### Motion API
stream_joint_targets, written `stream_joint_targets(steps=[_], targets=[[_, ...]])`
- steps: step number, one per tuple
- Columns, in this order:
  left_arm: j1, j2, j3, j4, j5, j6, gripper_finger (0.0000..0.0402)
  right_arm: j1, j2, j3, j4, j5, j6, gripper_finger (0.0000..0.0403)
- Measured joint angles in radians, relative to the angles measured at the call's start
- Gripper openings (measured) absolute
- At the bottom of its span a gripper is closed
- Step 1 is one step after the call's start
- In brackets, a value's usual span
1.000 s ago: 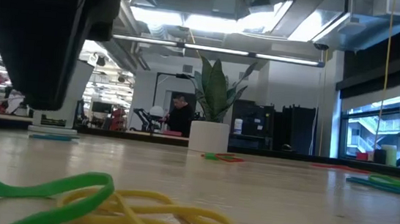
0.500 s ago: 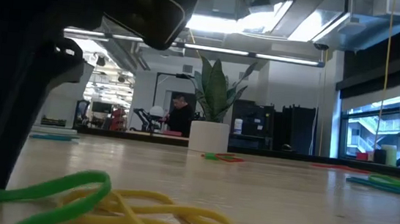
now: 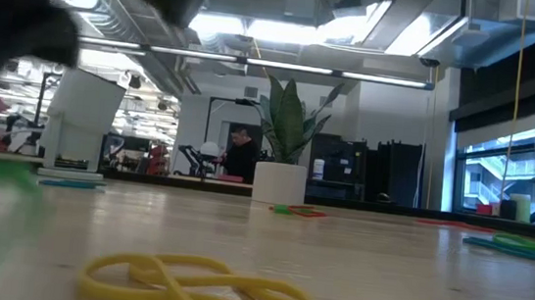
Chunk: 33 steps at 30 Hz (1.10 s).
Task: Pick and place rubber bands into bin
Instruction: Put the green rubber band into the transparent bin
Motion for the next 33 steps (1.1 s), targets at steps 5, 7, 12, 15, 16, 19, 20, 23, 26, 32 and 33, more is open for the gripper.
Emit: stream_joint_targets(steps=[5, 7, 12, 15, 16, 19, 20, 23, 26, 32, 33], targets=[[0.008, -0.080, 0.000, -0.052, -0.106, -0.018, 0.0002, 0.000, 0.000, 0.000, 0.000, 0.000, -0.001, 0.0000], [0.008, -0.122, 0.001, -0.061, -0.151, -0.018, 0.0002, 0.000, 0.000, 0.000, 0.000, 0.000, -0.001, 0.0000], [0.012, -0.214, 0.001, -0.160, -0.211, -0.002, 0.0002, 0.000, 0.000, 0.000, -0.001, 0.000, -0.003, 0.0000], [-0.002, -0.262, 0.002, -0.276, -0.168, -0.009, 0.0002, 0.000, 0.000, 0.000, 0.000, 0.000, 0.000, 0.0000], [-0.009, -0.273, 0.002, -0.323, -0.141, -0.014, 0.0002, 0.000, 0.000, 0.000, 0.000, 0.000, 0.000, 0.0000], [-0.041, -0.301, 0.002, -0.479, -0.046, -0.056, 0.0002, 0.000, 0.000, 0.000, 0.000, 0.000, 0.012, 0.0000], [-0.057, -0.306, 0.002, -0.525, -0.019, -0.062, 0.0002, 0.000, 0.000, 0.000, 0.000, 0.000, 0.025, 0.0000], [-0.113, -0.307, 0.002, -0.601, 0.005, -0.065, 0.0002, 0.000, 0.000, 0.000, 0.002, 0.002, 0.050, 0.0000], [-0.168, -0.307, -0.022, -0.602, -0.006, -0.096, 0.0002, 0.000, 0.000, 0.000, 0.006, 0.032, 0.083, 0.0000], [-0.257, -0.305, -0.201, -0.422, -0.013, -0.157, 0.0002, 0.000, 0.000, 0.000, 0.069, 0.089, 0.134, 0.0000], [-0.269, -0.305, -0.233, -0.382, -0.010, -0.158, 0.0002, 0.000, 0.000, 0.000, 0.083, 0.092, 0.137, 0.0000]])
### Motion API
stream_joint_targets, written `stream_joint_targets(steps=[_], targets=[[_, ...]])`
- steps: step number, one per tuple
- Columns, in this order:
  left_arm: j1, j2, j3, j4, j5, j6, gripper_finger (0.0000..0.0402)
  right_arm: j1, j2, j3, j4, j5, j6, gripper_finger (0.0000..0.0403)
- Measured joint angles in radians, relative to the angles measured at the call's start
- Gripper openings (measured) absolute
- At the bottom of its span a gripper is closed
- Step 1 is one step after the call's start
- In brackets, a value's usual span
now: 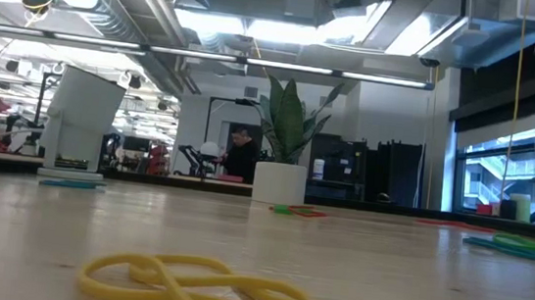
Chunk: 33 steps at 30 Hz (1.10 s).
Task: Pick and place rubber bands into bin
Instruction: Put the green rubber band into the transparent bin, then put the red rubber band into the transparent bin
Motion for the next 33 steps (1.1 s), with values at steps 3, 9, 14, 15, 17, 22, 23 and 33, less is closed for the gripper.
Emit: stream_joint_targets(steps=[3, 9, 14, 15, 17, 22, 23, 33], targets=[[-0.032, -0.002, -0.079, 0.050, 0.014, -0.023, 0.0003, 0.000, 0.000, 0.000, 0.039, 0.026, 0.045, 0.0000], [-0.070, -0.025, -0.115, 0.041, 0.015, -0.021, 0.0027, -0.001, 0.000, 0.000, 0.086, 0.080, 0.157, 0.0000], [-0.075, -0.139, -0.119, -0.006, -0.097, -0.017, 0.0071, -0.001, 0.001, 0.000, 0.130, 0.117, 0.237, 0.0000], [-0.077, -0.167, -0.119, -0.025, -0.128, -0.025, 0.0079, -0.001, 0.005, 0.000, 0.150, 0.129, 0.238, 0.0000], [-0.079, -0.228, -0.119, -0.064, -0.177, -0.034, 0.0095, -0.001, 0.018, 0.000, 0.184, 0.161, 0.232, 0.0000], [-0.079, -0.335, -0.119, -0.120, -0.216, -0.007, 0.0118, -0.015, 0.114, 0.020, 0.258, 0.215, 0.234, 0.0000], [-0.079, -0.347, -0.119, -0.124, -0.218, 0.017, 0.0119, -0.023, 0.142, 0.036, 0.263, 0.214, 0.234, 0.0000], [0.057, -0.400, -0.119, -0.117, -0.446, 0.124, 0.0091, -0.220, 0.437, 0.332, 0.145, 0.089, 0.093, 0.0000]])
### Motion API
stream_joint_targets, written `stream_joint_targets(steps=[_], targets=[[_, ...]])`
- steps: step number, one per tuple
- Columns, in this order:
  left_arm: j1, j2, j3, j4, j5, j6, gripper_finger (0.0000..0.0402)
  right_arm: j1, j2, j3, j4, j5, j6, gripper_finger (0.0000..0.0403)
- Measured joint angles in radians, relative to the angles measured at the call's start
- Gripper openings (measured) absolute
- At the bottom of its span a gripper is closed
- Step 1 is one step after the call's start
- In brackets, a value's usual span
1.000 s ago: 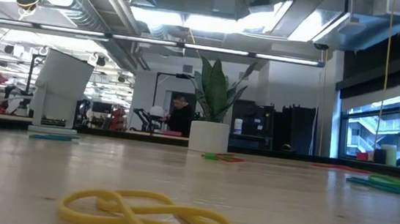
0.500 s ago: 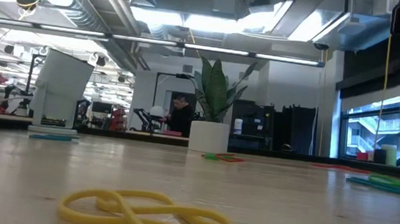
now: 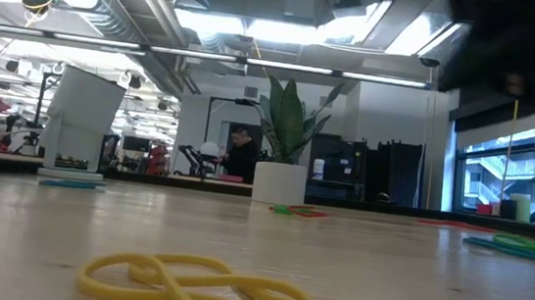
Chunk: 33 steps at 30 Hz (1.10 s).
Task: Pick and place rubber bands into bin
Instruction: Put the red rubber band into the transparent bin
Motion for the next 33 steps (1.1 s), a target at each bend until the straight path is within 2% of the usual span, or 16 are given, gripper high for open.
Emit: stream_joint_targets(steps=[4, 11, 15, 19, 24, 28, 33], targets=[[0.148, 0.001, -0.005, 0.085, -0.051, 0.192, 0.0082, -0.149, 0.064, 0.114, -0.039, -0.135, -0.219, 0.0000], [0.406, -0.004, -0.094, 0.521, -0.054, 0.596, 0.0070, -0.412, 0.147, 0.232, -0.075, -0.257, -0.537, 0.0014], [0.500, -0.029, -0.204, 0.809, 0.031, 0.740, 0.0058, -0.520, 0.190, 0.297, -0.073, -0.342, -0.687, 0.0033], [0.575, -0.068, -0.357, 1.014, 0.124, 0.766, 0.0041, -0.592, 0.257, 0.361, -0.145, -0.412, -0.868, 0.0054], [0.630, -0.125, -0.504, 1.174, 0.152, 0.758, 0.0016, -0.652, 0.373, 0.389, -0.251, -0.448, -1.078, 0.0088], [0.649, -0.137, -0.534, 1.227, 0.145, 0.741, 0.0003, -0.682, 0.462, 0.378, -0.278, -0.451, -1.239, 0.0113], [0.650, -0.139, -0.534, 1.246, 0.081, 0.684, 0.0003, -0.692, 0.551, 0.365, -0.259, -0.474, -1.486, 0.0129]])
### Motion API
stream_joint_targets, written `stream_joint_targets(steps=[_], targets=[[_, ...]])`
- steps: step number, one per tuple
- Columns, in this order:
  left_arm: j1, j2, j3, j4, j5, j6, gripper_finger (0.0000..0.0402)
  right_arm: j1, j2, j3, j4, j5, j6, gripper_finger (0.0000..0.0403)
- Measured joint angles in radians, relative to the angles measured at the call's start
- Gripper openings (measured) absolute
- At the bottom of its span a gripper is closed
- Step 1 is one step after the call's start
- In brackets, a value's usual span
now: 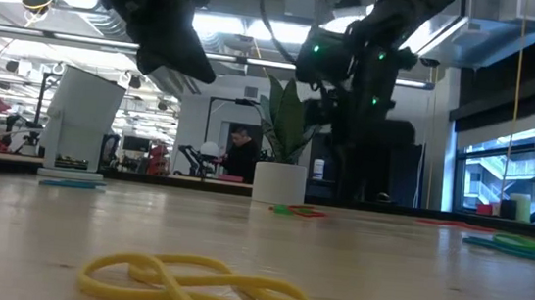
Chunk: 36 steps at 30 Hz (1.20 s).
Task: Pick and place rubber bands into bin
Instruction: Put the red rubber band into the transparent bin
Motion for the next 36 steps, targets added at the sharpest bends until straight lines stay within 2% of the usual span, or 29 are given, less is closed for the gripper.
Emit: stream_joint_targets(steps=[6, 10, 13, 17, 20, 24, 29, 36], targets=[[0.000, 0.000, 0.000, 0.033, -0.011, -0.014, 0.0003, 0.000, 0.063, 0.000, 0.123, -0.020, -0.139, 0.0130], [0.000, 0.000, 0.000, 0.035, -0.018, -0.030, 0.0002, -0.016, 0.099, 0.006, 0.136, -0.121, -0.186, 0.0125], [0.000, 0.000, 0.000, 0.035, -0.049, -0.030, 0.0003, -0.024, 0.125, 0.009, 0.125, -0.123, -0.185, 0.0096], [0.000, 0.000, 0.000, 0.034, -0.082, -0.030, 0.0002, -0.027, 0.137, 0.011, 0.131, -0.127, -0.184, 0.0021], [0.000, 0.000, 0.000, 0.033, -0.084, -0.028, 0.0003, -0.027, 0.130, 0.010, 0.131, -0.127, -0.176, 0.0010], [-0.001, -0.007, 0.000, 0.031, -0.084, -0.003, 0.0003, -0.025, 0.081, 0.002, 0.131, -0.124, -0.070, 0.0003], [-0.001, -0.063, 0.000, 0.024, -0.084, 0.161, 0.0003, -0.014, -0.048, -0.003, 0.078, -0.137, 0.121, 0.0002], [-0.001, -0.214, 0.000, -0.012, -0.084, 0.357, 0.0002, 0.086, -0.268, -0.002, 0.058, 0.031, 0.431, 0.0001]])
